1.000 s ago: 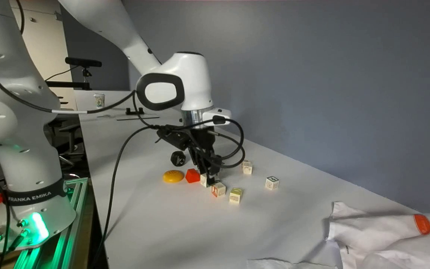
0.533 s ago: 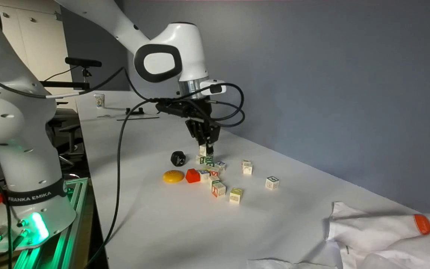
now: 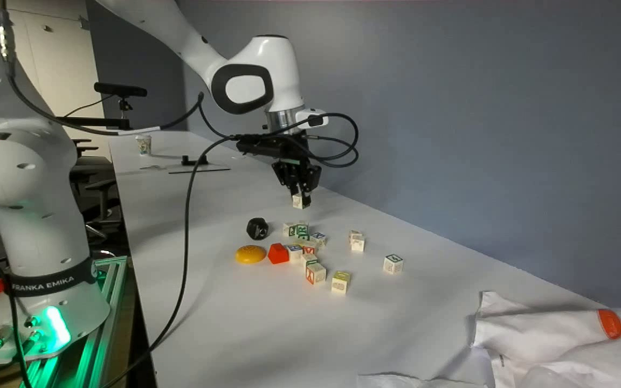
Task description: Pick up the cube with an R on the right and put it on top of the cube with an R on the left
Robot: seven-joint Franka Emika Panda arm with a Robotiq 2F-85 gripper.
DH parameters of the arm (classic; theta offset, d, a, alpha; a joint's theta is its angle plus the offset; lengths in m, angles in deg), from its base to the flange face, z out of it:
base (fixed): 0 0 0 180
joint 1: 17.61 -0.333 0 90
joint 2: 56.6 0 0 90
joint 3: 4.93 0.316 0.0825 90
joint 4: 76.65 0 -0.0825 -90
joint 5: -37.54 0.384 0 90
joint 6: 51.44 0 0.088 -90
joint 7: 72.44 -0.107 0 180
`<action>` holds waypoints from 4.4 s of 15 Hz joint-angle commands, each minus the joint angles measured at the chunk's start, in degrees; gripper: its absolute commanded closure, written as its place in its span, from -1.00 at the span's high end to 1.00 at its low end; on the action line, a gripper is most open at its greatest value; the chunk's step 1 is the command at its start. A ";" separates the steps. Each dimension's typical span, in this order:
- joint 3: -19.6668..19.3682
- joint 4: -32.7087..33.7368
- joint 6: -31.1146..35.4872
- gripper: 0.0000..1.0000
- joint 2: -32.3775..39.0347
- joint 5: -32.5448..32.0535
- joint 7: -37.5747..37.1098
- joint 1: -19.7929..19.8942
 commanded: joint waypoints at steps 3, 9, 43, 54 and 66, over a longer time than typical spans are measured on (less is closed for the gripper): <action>2.04 0.99 -0.10 -0.80 3.84 0.77 -0.44 0.08; 3.23 1.71 0.60 -0.80 6.62 0.63 -1.52 0.42; 6.05 5.94 -2.99 1.00 10.95 -0.75 -6.85 1.90; 6.15 5.68 -4.30 1.00 10.51 3.49 -3.78 1.40; 6.10 5.57 -5.82 1.00 10.35 9.49 1.36 1.28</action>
